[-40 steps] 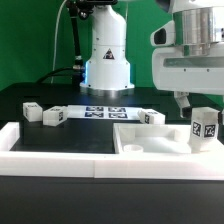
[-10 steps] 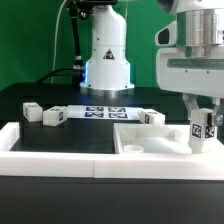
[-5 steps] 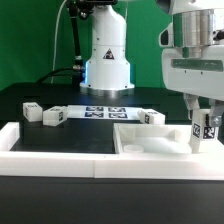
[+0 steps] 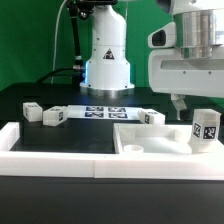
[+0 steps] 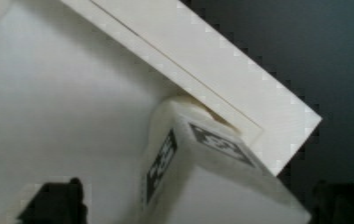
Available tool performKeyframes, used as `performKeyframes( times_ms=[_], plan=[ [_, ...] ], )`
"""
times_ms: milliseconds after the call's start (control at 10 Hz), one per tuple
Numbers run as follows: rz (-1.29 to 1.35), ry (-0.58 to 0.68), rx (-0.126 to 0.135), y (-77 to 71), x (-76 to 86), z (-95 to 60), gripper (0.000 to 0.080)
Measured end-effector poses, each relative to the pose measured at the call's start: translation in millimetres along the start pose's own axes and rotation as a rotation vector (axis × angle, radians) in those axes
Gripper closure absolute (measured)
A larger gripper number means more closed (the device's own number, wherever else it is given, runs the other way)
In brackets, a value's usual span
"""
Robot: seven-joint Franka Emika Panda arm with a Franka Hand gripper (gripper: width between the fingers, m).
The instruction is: Assemble one leg
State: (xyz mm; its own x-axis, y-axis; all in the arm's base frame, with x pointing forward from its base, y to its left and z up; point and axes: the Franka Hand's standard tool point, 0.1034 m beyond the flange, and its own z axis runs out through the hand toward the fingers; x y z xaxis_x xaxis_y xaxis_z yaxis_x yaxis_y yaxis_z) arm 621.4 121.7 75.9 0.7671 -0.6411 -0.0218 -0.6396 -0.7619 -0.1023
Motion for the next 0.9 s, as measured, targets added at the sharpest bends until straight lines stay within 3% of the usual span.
performKeyframes(
  times_ms=[200,400,900],
  plan=[
    [-0.226,0.007,-0.016,-1.6,1.3,-1.9,0.0151],
    [-0.431,0.038,-0.011,1.5,6.1,0.3,0.0151],
    [-0.674,0.01,-0.037,1.6,2.4,0.1,0.0151]
  ],
)
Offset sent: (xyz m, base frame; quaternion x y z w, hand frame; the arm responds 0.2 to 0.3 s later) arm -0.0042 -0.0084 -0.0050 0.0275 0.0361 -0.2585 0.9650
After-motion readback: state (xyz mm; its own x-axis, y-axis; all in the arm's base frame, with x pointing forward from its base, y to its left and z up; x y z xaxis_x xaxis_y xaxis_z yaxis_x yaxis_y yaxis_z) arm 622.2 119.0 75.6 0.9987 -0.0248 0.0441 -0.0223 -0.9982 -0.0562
